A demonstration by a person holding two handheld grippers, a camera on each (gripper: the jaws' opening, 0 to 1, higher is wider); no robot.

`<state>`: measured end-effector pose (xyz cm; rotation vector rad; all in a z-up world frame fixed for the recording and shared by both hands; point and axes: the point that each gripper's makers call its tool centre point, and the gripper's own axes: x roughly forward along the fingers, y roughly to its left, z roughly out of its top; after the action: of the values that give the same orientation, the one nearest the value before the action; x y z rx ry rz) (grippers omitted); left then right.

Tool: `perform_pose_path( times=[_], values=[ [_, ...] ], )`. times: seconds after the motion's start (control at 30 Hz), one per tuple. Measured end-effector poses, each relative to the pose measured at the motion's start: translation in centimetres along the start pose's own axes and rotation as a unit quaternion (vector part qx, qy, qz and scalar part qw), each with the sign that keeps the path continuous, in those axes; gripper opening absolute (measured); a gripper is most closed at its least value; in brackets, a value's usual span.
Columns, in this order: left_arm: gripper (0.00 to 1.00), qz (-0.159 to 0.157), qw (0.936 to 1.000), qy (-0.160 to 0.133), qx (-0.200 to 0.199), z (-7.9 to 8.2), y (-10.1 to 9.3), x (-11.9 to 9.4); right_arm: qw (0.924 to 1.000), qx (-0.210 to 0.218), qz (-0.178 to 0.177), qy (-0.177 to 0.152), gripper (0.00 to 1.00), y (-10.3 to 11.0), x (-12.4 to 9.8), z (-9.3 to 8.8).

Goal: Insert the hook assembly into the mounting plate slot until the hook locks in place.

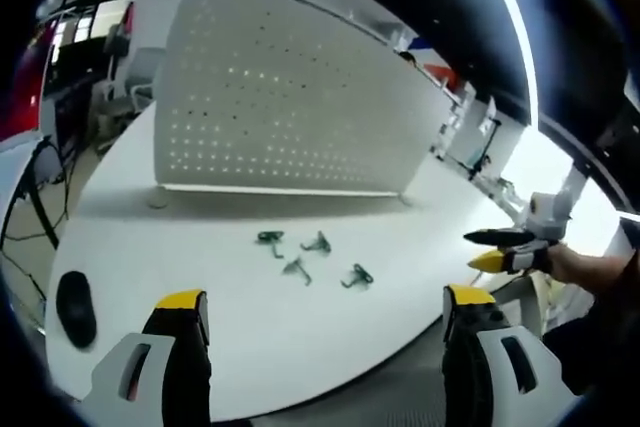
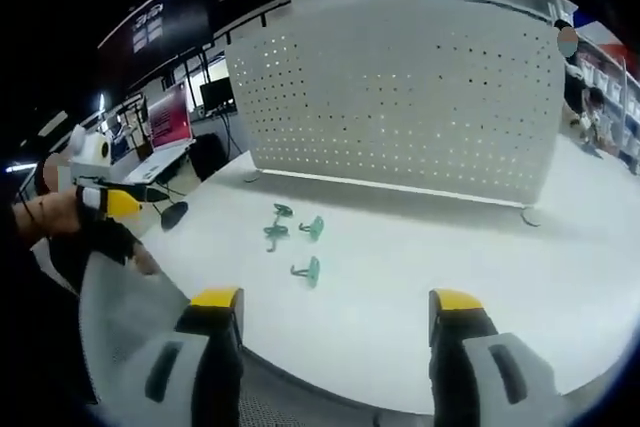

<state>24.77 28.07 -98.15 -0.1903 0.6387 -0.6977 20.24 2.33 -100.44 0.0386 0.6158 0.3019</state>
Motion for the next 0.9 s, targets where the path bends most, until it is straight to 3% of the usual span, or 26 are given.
perform_pose_path(
  times=[0.5,0.63,0.9],
  values=[
    [0.96,-0.017,0.9983,0.037,0.042,-0.4,1.1,3.1,0.9998,0.007,0.014,0.014,0.7,0.6,1.5,-0.1],
    [0.92,-0.029,0.9944,0.052,0.087,0.3,2.1,4.4,0.9996,0.005,0.017,0.022,0.69,0.6,1.6,-0.5],
    [0.86,-0.056,0.9877,0.068,0.129,1.2,3.3,7.7,0.9992,0.006,0.016,0.035,0.67,0.5,1.5,-1.2]
  ],
)
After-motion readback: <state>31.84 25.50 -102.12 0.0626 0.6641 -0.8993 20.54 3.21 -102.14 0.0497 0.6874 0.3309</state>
